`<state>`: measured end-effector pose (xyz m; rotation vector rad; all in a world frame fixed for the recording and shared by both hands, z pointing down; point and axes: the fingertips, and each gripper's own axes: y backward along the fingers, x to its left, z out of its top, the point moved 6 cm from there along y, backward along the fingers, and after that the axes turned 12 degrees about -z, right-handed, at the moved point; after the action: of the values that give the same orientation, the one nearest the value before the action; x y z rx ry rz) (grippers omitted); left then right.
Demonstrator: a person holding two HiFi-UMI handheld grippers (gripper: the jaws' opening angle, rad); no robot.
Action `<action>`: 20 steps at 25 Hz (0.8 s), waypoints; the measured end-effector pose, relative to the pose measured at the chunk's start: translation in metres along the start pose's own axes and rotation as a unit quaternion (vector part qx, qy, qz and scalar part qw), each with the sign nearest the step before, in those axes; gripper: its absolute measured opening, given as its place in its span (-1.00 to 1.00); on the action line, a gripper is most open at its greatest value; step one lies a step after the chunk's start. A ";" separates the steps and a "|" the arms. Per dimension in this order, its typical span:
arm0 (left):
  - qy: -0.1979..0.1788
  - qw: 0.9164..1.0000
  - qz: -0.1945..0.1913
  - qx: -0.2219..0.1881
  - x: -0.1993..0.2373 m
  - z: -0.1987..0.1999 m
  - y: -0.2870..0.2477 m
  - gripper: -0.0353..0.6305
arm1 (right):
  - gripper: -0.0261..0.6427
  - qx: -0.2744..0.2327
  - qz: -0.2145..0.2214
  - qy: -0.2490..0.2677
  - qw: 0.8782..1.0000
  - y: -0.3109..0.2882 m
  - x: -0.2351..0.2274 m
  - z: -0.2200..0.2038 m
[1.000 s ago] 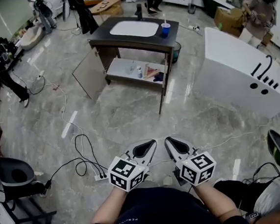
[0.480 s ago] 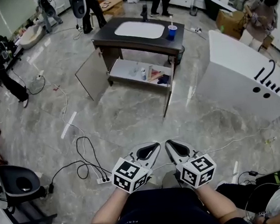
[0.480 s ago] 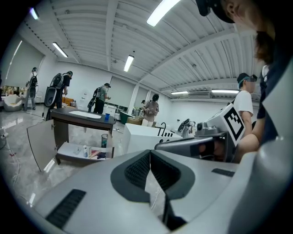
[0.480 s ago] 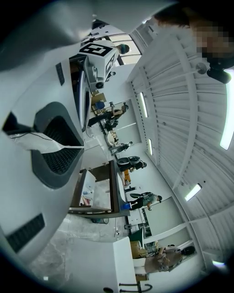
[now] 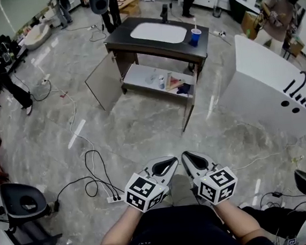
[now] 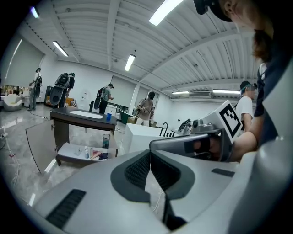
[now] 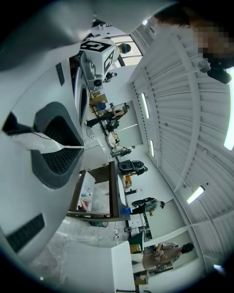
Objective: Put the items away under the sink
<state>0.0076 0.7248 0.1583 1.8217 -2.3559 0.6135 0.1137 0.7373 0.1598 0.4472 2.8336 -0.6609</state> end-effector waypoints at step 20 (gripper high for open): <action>0.007 0.998 0.065 -0.014 0.117 0.071 -0.052 -0.86 | -0.80 0.008 0.045 0.011 0.999 -0.114 -0.071 0.078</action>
<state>0.0361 0.5821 0.1434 1.6581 -2.4754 0.6007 0.1518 0.5870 0.1548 0.5851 2.8099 -0.6668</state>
